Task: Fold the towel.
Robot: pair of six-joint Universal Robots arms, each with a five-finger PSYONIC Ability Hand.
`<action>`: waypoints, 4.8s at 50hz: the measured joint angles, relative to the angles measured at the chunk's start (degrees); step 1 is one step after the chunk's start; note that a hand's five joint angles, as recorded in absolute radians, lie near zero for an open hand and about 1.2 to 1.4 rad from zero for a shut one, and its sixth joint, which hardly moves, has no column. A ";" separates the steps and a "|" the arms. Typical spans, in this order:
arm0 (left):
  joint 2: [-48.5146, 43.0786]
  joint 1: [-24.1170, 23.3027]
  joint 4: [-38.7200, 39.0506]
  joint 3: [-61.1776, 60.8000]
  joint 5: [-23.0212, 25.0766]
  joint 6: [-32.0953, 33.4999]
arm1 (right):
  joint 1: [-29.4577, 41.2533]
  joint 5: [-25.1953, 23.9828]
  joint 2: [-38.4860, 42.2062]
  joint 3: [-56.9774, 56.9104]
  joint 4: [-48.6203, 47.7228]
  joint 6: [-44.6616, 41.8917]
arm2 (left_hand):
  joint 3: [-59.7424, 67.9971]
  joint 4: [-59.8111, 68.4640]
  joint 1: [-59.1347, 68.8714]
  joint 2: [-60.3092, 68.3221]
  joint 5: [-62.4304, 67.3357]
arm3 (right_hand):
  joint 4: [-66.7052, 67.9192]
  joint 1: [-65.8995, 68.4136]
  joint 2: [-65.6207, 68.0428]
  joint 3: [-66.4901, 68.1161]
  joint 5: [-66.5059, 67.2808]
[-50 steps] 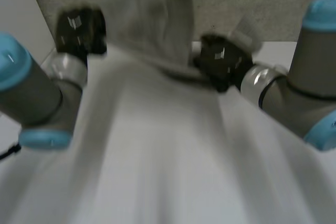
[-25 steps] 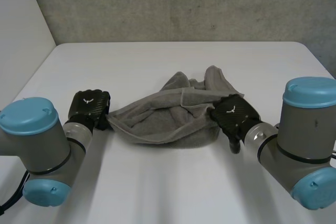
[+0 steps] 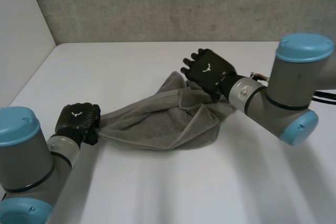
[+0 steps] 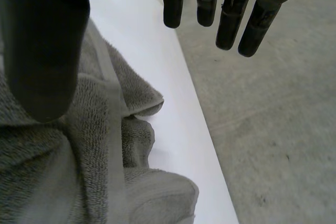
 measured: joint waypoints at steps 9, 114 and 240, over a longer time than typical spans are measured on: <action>3.18 3.34 -0.11 -2.66 0.05 0.02 | 0.71 -1.21 11.28 -9.75 2.62 -11.09 | 0.00 0.00 0.00 0.00 0.00 | 4.02 3.49 4.01 3.90 3.89; 4.85 4.83 0.30 -5.44 0.17 -0.09 | -16.12 -5.27 -20.70 47.75 -16.00 1.95 | 0.00 0.24 0.00 0.05 -0.05 | -0.80 -1.56 0.93 -1.04 -3.66; -12.50 5.62 -6.70 75.30 3.01 0.61 | -5.75 25.57 -2.10 -49.85 16.72 16.63 | 0.22 0.27 0.26 0.22 -0.05 | 59.84 58.66 60.04 59.70 58.66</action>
